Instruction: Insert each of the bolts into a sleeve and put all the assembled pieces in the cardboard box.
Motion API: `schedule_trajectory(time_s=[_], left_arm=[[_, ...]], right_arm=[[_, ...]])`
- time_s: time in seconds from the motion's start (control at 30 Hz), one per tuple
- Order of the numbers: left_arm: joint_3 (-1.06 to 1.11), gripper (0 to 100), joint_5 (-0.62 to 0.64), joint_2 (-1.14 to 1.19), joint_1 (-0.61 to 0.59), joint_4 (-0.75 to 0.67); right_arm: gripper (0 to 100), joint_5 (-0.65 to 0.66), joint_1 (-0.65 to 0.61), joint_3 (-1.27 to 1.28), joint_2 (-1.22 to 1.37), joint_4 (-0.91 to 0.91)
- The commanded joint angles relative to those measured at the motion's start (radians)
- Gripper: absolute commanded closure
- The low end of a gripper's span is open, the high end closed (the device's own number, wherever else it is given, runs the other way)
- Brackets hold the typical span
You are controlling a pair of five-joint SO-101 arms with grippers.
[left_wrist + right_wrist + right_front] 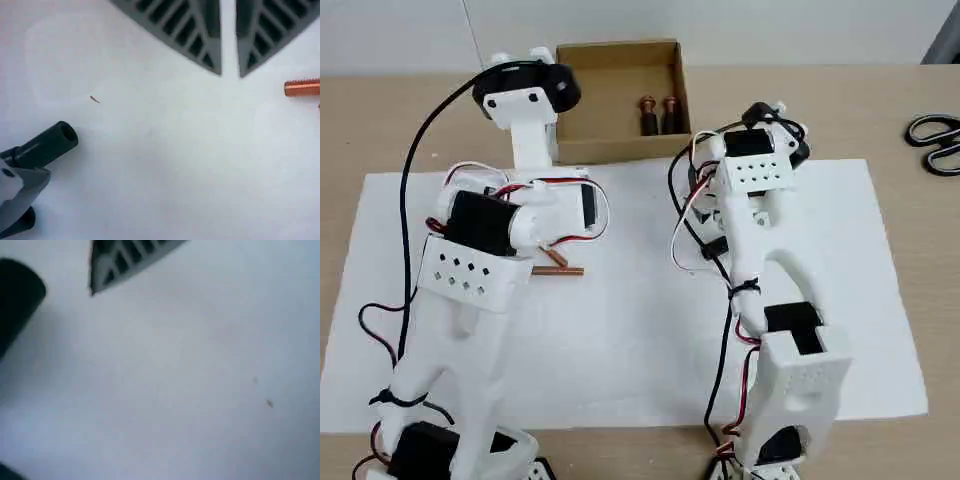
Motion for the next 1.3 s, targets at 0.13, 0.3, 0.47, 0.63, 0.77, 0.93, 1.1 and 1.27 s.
schedule_trajectory(time_s=[0.13,0.3,0.47,0.63,0.77,0.93,1.1,1.27], left_arm=[[-0.042,99,0.003,-0.035,0.006,0.000],[-0.042,99,0.003,-0.035,0.006,0.000],[-0.042,99,0.003,-0.035,0.006,0.000],[-0.042,99,0.003,-0.035,0.006,0.003],[-0.042,99,0.003,-0.035,0.006,0.005],[-0.042,99,0.003,-0.035,0.006,0.005],[-0.042,99,0.003,-0.035,0.006,0.005],[-0.042,99,0.003,-0.035,0.006,0.005]], right_arm=[[72.4,-0.028,-0.033,-0.005,0.033,-0.016],[72.4,-0.044,-0.067,-0.005,0.053,-0.022],[72.4,-0.061,-0.071,-0.005,0.088,-0.044],[72.4,-0.061,-0.068,-0.005,0.119,-0.065],[72.4,-0.061,-0.067,-0.005,0.127,-0.065],[72.4,-0.061,-0.059,-0.005,0.128,-0.081],[72.4,-0.061,-0.021,-0.005,0.128,-0.091],[72.5,-0.061,-0.005,-0.005,0.130,-0.093]])
